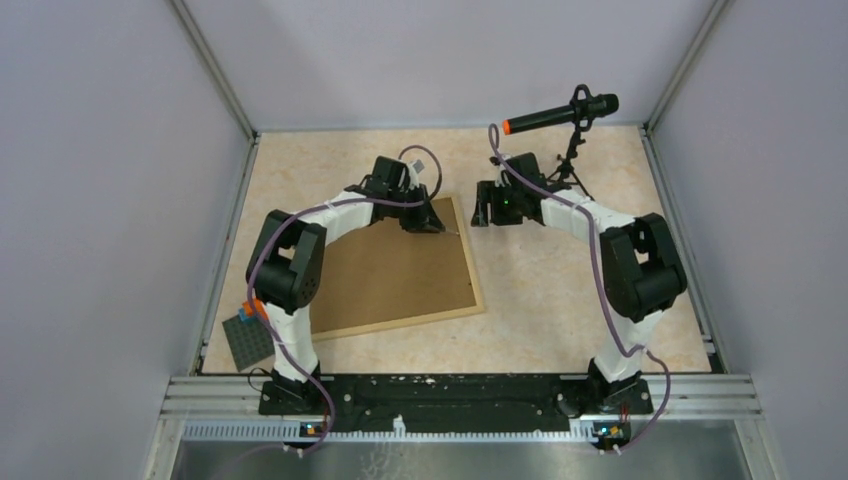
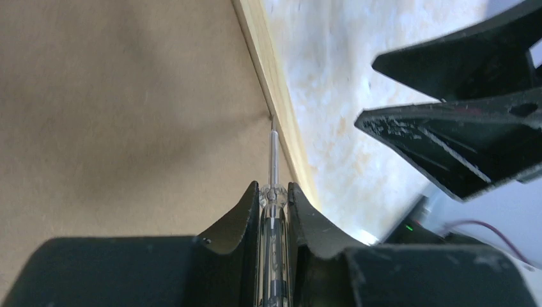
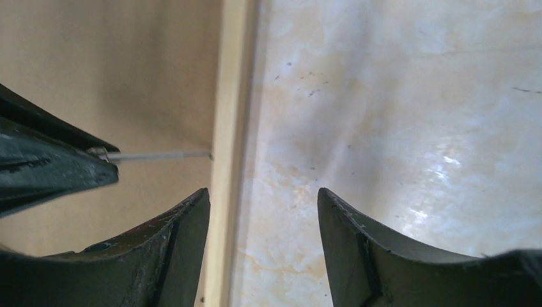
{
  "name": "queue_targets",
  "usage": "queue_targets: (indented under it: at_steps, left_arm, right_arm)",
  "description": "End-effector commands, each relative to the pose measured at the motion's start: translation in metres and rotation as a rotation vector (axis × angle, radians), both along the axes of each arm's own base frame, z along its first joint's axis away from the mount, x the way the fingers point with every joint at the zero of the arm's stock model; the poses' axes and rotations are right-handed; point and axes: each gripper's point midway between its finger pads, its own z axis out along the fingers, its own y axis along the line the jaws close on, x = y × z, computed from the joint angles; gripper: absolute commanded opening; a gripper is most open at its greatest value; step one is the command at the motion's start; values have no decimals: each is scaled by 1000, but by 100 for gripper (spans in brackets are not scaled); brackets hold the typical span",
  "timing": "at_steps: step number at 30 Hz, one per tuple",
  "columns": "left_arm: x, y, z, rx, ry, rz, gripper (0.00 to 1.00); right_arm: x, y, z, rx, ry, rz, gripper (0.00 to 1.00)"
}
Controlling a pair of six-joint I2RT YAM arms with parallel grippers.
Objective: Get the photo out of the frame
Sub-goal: Release the photo frame item from the photo frame.
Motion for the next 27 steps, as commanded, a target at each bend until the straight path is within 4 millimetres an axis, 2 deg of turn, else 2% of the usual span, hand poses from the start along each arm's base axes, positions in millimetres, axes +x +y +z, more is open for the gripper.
queue_targets:
  at_steps: [1,7,10,13,18,22,27]
  left_arm:
    - [-9,-6,-4,-225,121,14,0]
    - [-8,-5,-19,-309,175,24,0]
    - [-8,-5,-28,-292,191,11,0]
    - [-5,4,-30,-239,185,31,0]
    - [8,32,-17,-165,140,127,0]
    - [14,39,-6,-132,87,140,0]
    - [14,44,-6,-104,85,161,0]
  right_arm:
    - [1,25,2,61,-18,74,61]
    - [-9,38,-19,45,1,117,62]
    - [-3,35,-33,2,3,87,61]
    - [6,34,-38,-36,11,69,61]
    - [-8,31,-39,-73,35,61,61]
    - [-24,35,-39,-102,55,71,60]
    - [-33,41,-34,-120,61,64,60]
